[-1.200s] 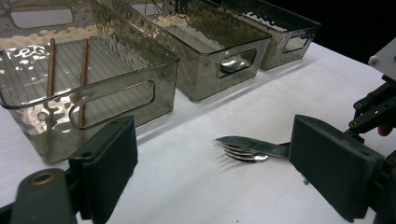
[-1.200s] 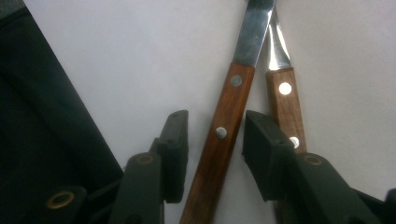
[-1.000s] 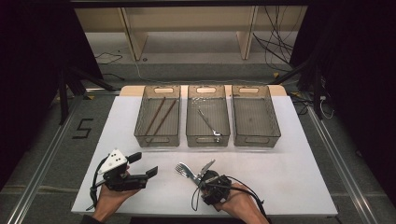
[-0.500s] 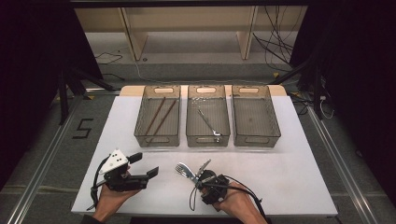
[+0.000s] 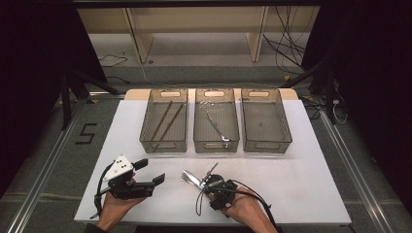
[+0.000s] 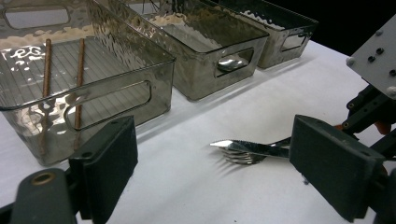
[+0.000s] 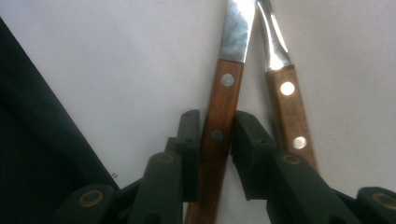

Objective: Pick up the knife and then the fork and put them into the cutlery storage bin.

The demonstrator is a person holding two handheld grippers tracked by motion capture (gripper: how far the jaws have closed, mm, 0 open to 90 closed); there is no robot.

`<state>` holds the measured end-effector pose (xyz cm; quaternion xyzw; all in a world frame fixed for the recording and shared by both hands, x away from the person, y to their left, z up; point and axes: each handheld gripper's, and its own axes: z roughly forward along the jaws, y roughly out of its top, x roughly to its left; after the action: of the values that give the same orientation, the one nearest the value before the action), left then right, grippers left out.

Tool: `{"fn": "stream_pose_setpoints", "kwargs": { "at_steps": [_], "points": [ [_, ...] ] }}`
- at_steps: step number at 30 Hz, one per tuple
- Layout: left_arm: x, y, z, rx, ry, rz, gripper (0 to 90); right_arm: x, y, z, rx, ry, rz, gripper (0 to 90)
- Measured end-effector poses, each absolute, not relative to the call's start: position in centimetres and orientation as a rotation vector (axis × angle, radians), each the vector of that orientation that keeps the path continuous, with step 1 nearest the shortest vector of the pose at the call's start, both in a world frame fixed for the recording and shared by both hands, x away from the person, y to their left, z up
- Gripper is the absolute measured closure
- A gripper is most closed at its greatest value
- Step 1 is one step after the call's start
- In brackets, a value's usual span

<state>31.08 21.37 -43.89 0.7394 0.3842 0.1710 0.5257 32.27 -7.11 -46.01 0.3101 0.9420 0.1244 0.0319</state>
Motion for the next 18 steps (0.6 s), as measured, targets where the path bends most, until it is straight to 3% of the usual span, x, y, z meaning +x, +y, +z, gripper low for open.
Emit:
{"fn": "stream_pose_setpoints", "kwargs": {
  "at_steps": [18],
  "points": [
    [31.1,21.41,-43.89,1.767,0.921,0.408,14.9,32.66,-7.98,-46.02,0.971,2.922,0.446,77.0]
  ]
}}
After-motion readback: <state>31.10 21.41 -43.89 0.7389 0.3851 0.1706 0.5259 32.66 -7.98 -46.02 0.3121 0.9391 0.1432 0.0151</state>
